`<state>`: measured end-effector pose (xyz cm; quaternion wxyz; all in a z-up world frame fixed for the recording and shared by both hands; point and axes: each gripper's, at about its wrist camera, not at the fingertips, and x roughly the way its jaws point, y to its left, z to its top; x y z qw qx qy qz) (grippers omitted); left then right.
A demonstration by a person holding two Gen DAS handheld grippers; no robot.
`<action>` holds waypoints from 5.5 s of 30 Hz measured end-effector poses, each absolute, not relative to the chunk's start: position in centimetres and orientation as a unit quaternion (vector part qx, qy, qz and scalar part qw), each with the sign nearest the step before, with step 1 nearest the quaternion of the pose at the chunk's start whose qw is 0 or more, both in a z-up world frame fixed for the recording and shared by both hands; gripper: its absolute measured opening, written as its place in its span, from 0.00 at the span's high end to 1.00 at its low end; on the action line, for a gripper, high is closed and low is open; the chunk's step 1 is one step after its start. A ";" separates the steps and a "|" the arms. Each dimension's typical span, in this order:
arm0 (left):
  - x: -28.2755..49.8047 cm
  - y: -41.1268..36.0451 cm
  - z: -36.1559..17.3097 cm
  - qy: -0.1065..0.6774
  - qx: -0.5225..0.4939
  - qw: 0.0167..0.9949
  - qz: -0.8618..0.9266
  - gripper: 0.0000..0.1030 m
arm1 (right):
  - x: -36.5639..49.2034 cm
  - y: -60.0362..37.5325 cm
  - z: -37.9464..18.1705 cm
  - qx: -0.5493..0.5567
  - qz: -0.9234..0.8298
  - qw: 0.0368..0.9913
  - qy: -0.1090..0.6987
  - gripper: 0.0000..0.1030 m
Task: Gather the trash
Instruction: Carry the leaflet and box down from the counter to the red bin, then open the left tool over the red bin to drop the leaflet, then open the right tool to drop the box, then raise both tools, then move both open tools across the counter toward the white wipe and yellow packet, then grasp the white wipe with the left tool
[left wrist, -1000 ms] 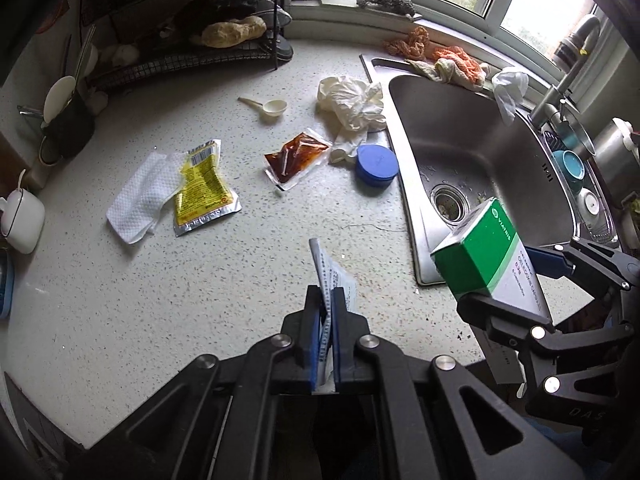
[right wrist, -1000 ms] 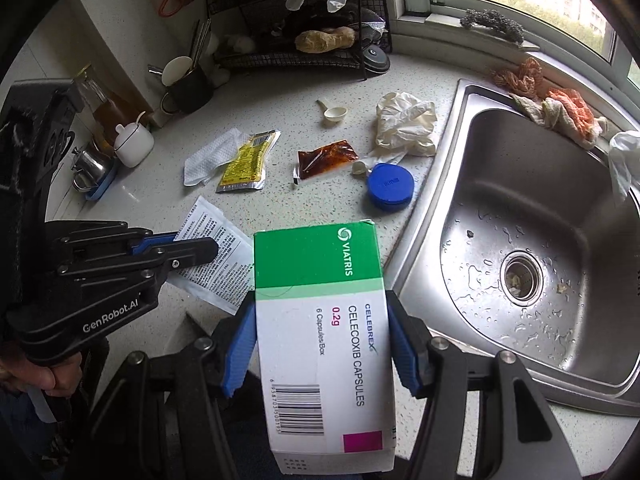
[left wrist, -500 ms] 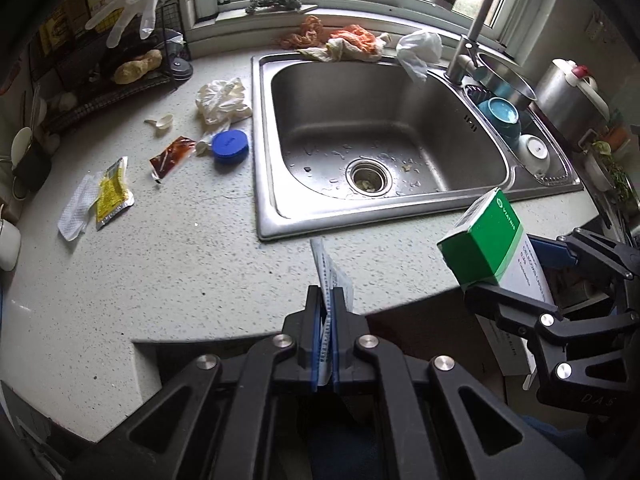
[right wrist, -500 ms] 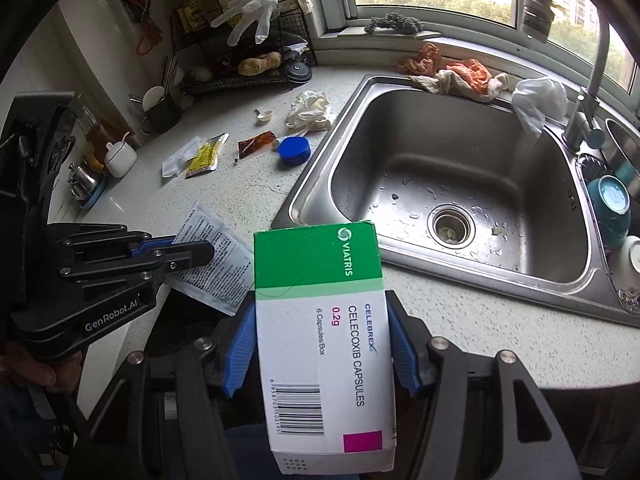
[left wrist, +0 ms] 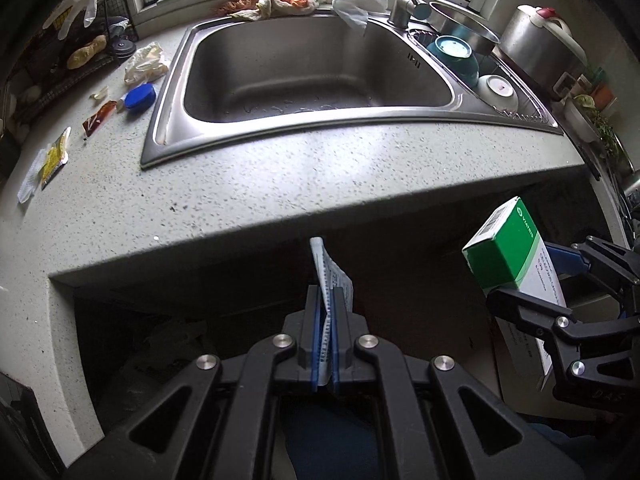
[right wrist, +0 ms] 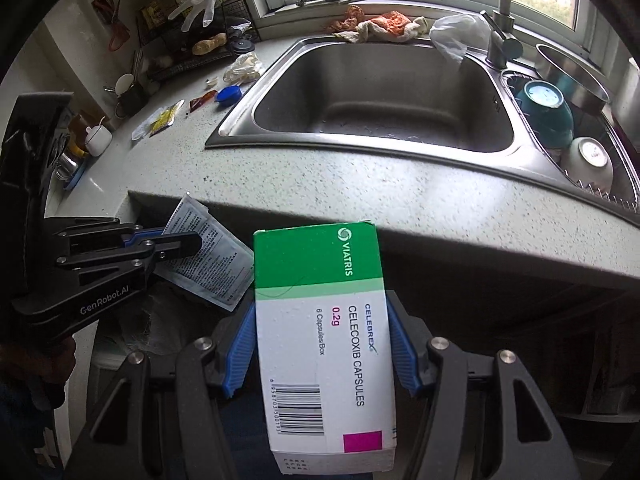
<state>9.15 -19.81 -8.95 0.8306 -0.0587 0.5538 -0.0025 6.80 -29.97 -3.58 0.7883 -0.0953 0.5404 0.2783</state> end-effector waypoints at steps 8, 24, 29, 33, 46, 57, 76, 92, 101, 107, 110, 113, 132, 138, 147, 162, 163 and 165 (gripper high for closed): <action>9.8 -23.9 -15.2 0.585 -0.041 0.809 -0.043 0.97 | 6.1 -33.3 -7.8 -0.085 0.256 0.788 0.553 0.45; 12.2 -26.8 -30.9 0.620 0.003 0.782 -0.067 0.93 | 7.9 -36.1 -20.1 -0.066 0.218 0.775 0.590 0.45; 12.5 -27.3 -30.8 0.616 0.009 0.784 -0.074 0.75 | 8.1 -36.0 -20.2 -0.063 0.213 0.769 0.599 0.45; 12.8 -27.5 -29.6 0.613 0.022 0.787 -0.065 0.64 | 8.6 -35.5 -19.3 -0.065 0.214 0.768 0.600 0.45; 12.2 -23.7 -28.0 0.602 0.009 0.797 -0.046 0.63 | 8.5 -33.2 -18.9 -0.074 0.227 0.765 0.597 0.45; 10.7 -20.4 -28.7 0.613 -0.019 0.789 -0.020 0.42 | 8.9 -32.0 -22.4 -0.089 0.249 0.746 0.611 0.45; 8.1 -17.9 -29.5 0.606 -0.005 0.796 -0.008 0.19 | 7.4 -30.5 -27.1 -0.139 0.244 0.724 0.630 0.19; 4.2 -14.7 -11.4 0.560 -0.025 0.828 -0.003 0.18 | 5.1 -27.3 -10.7 -0.120 0.239 0.766 0.585 0.11; 2.4 -14.2 -4.7 0.517 -0.022 0.855 0.038 0.18 | 6.2 -26.2 -5.6 -0.138 0.279 0.795 0.521 0.03; 2.2 -12.2 -2.7 0.503 -0.032 0.860 0.077 0.18 | 7.3 -25.1 -4.2 -0.154 0.302 0.800 0.495 0.01; 2.8 -11.3 -1.9 0.499 -0.035 0.862 0.089 0.17 | 8.2 -24.6 -3.0 -0.159 0.308 0.800 0.489 0.01; 3.7 -10.0 -1.5 0.496 -0.039 0.862 0.101 0.17 | 9.5 -23.6 -2.2 -0.160 0.320 0.799 0.483 0.01; 14.7 8.4 -0.9 0.509 -0.056 0.847 0.143 0.15 | 20.0 -7.9 -1.6 -0.171 0.368 0.779 0.478 0.01; 16.5 16.0 -1.4 0.522 -0.075 0.834 0.163 0.15 | 22.1 -0.6 -2.6 -0.182 0.387 0.761 0.488 0.01; 16.9 25.1 -3.8 0.553 -0.090 0.808 0.184 0.15 | 23.3 9.0 -5.7 -0.205 0.417 0.723 0.511 0.01; 17.9 29.8 -11.1 0.612 -0.086 0.775 0.131 0.15 | 23.1 14.7 -10.1 -0.240 0.410 0.688 0.549 0.01; 18.0 29.9 -11.5 0.614 -0.087 0.774 0.126 0.17 | 23.0 14.9 -10.2 -0.249 0.407 0.690 0.544 0.01; 18.1 30.1 -12.3 0.620 -0.089 0.771 0.119 0.28 | 23.1 14.9 -10.4 -0.254 0.405 0.688 0.546 0.01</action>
